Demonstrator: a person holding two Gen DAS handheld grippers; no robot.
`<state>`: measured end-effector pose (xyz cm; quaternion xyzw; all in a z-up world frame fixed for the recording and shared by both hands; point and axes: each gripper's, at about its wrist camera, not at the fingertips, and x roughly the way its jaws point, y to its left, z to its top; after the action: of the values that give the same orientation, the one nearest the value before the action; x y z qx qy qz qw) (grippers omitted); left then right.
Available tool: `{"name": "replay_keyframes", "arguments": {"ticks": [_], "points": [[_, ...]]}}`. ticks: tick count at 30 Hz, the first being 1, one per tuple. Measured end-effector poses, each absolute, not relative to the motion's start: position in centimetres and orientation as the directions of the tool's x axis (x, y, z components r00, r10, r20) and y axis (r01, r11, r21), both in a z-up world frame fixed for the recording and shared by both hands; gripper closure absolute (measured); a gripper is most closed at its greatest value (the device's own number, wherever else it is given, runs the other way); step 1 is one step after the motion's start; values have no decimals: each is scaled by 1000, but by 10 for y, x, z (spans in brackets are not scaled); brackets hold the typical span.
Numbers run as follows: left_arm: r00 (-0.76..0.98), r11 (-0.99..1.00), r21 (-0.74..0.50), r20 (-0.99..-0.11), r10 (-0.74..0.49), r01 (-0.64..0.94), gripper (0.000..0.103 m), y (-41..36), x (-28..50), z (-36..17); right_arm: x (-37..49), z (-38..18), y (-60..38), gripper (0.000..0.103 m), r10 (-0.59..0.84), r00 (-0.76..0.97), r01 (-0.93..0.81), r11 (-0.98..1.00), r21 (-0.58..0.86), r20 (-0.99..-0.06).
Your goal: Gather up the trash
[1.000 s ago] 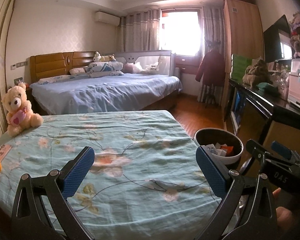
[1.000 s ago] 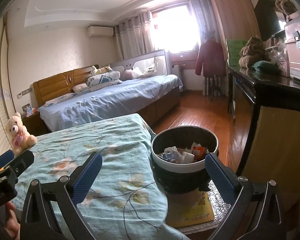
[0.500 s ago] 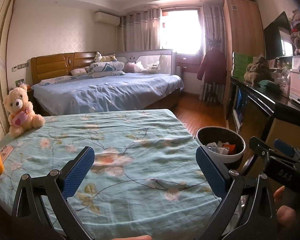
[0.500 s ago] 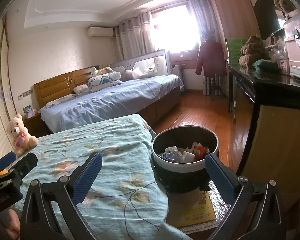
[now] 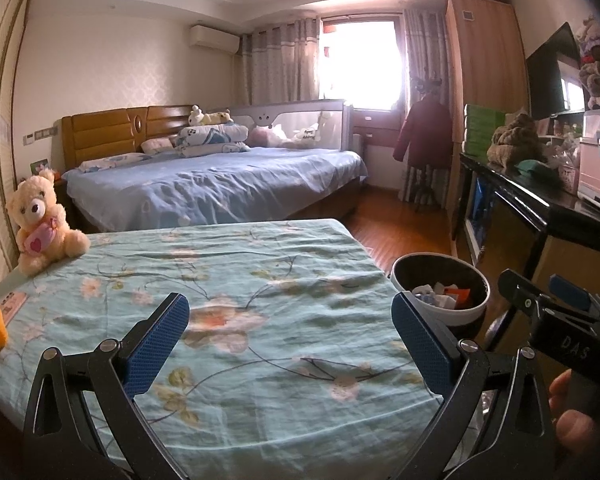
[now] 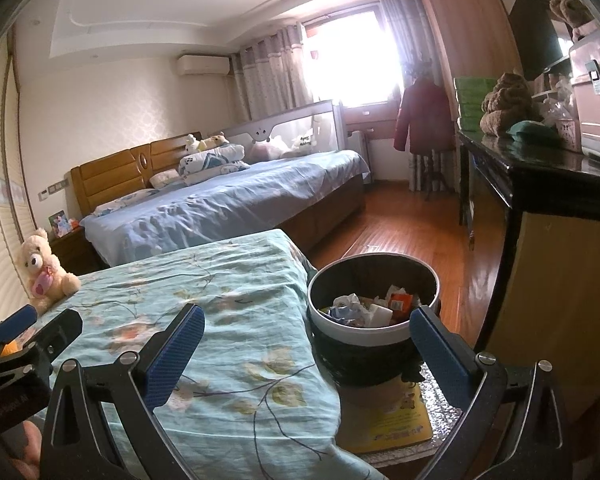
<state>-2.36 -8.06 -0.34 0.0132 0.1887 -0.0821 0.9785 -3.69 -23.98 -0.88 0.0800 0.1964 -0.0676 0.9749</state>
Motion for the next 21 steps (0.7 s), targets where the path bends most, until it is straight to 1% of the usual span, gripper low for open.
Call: {"name": "replay_keyframes", "arguments": {"ticks": [21], "points": [[911,986,-1,-381,-157,170,0,-82,-24,-6,-37,-8,-239,0,-99,914,163,978,131,-394]]}}
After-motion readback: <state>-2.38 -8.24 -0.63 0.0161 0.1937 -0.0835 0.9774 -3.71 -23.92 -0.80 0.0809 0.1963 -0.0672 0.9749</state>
